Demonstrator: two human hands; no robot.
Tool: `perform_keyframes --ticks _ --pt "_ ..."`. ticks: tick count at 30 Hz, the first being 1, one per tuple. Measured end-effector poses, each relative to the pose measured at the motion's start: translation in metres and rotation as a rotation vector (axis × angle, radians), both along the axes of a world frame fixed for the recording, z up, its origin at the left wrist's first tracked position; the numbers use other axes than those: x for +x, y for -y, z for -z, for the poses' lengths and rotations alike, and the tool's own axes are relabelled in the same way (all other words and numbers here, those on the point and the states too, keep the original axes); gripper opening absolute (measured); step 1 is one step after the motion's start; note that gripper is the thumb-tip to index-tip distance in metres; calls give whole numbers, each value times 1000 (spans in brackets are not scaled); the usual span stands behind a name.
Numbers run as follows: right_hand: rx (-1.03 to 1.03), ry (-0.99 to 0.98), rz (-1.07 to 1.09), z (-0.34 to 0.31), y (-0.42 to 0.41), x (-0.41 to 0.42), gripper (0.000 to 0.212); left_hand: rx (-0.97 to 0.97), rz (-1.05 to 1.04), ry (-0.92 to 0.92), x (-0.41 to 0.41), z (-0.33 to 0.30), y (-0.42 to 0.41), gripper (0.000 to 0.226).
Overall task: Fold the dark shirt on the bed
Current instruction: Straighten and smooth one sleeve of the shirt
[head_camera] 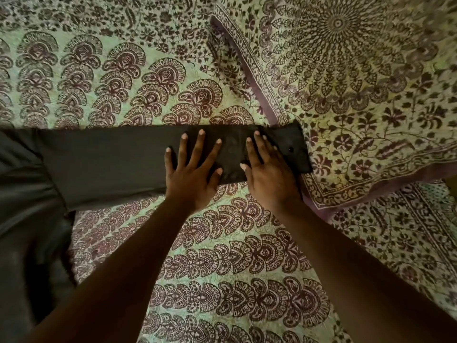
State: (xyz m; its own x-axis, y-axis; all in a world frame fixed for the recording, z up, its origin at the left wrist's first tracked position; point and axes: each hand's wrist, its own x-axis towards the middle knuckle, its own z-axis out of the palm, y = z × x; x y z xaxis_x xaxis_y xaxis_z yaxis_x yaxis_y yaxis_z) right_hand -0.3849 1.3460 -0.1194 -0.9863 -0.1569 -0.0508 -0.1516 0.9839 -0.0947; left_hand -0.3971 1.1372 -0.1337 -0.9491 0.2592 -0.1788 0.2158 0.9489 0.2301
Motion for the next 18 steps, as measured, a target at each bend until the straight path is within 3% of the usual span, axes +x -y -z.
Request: perform_keyframes --ticks 5,12,18 --pt "-77 6 32 -10 16 -4 59 64 -21 57 -5 -4 3 65" --pt "-7 52 155 -12 23 1 62 125 -189 19 19 -10 5 67" --pt "-105 19 -11 -37 97 -2 63 97 -418 -87 52 -27 52 57"
